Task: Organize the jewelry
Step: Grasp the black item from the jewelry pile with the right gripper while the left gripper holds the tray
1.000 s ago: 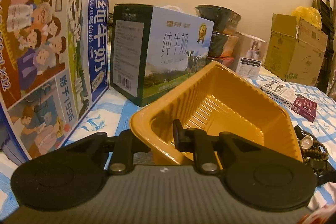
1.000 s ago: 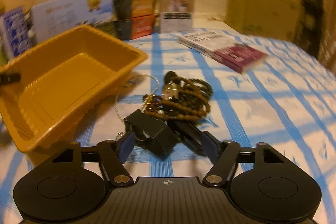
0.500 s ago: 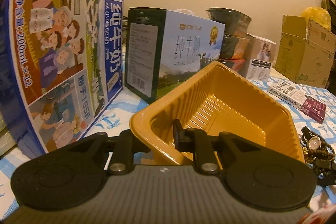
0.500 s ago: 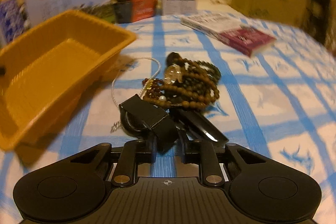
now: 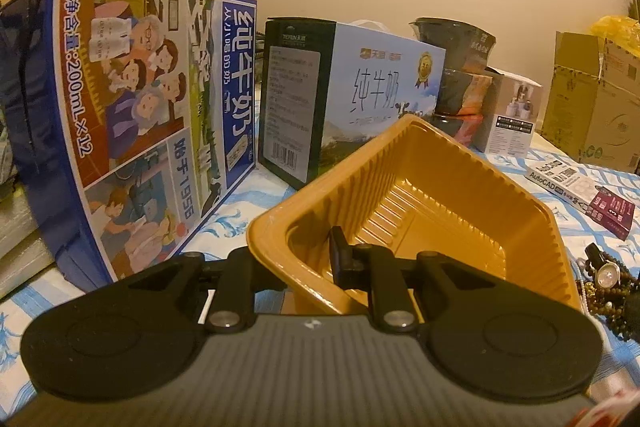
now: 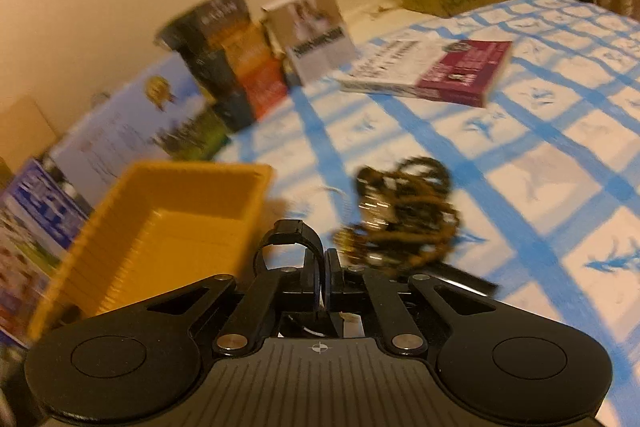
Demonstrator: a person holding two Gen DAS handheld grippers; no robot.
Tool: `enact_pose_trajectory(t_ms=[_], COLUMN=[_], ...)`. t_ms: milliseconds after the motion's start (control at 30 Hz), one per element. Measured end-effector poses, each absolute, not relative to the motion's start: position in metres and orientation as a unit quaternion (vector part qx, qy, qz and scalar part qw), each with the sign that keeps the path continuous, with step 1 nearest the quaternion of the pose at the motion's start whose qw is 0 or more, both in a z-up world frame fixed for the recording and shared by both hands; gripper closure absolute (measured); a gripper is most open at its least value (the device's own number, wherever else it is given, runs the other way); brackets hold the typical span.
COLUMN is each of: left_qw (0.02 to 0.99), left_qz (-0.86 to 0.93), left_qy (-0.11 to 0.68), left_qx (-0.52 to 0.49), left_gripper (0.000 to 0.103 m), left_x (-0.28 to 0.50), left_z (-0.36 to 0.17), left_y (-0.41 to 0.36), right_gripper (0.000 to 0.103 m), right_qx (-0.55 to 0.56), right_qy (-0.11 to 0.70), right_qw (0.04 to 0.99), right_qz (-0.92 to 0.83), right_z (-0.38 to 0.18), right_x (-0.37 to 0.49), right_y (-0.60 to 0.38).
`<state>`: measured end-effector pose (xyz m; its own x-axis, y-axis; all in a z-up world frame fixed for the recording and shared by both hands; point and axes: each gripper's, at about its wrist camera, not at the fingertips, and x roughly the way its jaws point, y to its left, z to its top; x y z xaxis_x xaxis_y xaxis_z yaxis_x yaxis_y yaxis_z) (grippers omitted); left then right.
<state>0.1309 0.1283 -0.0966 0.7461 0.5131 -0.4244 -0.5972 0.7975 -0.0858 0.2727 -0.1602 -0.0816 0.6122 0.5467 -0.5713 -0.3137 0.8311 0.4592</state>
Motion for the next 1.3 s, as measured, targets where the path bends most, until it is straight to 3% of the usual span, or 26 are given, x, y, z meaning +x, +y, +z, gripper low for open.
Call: enact_pose_trajectory(t_ms=[300, 600, 833, 1033, 1300], left_qw=[0.927, 0.927, 0.924, 0.925, 0.924], left_qz=[0.302, 0.301, 0.305, 0.304, 0.305], left_qy=[0.196, 0.199, 0.204, 0.204, 0.205], left_qx=[-0.108, -0.105, -0.107, -0.104, -0.104], left_gripper=[0.086, 0.086, 0.086, 0.086, 0.086], left_x=[0.13, 0.129, 0.128, 0.128, 0.129], left_z=[-0.095, -0.096, -0.098, -0.097, -0.096], left_y=[0.126, 0.126, 0.126, 0.125, 0.125], right_gripper=[0.1, 0.1, 0.062, 0.061, 0.061], right_qx=[0.198, 0.151, 0.129, 0.104, 0.048], right_qy=[0.397, 0.438, 0.393, 0.35, 0.359], right_qw=[0.832, 0.818, 0.841, 0.868, 0.897], right_qz=[0.334, 0.342, 0.349, 0.338, 0.253], right_z=[-0.072, -0.1, -0.092, -0.083, -0.108], right_x=[0.256, 0.251, 0.241, 0.23, 0.244], right_y=[-0.108, -0.061, -0.067, -0.107, -0.188])
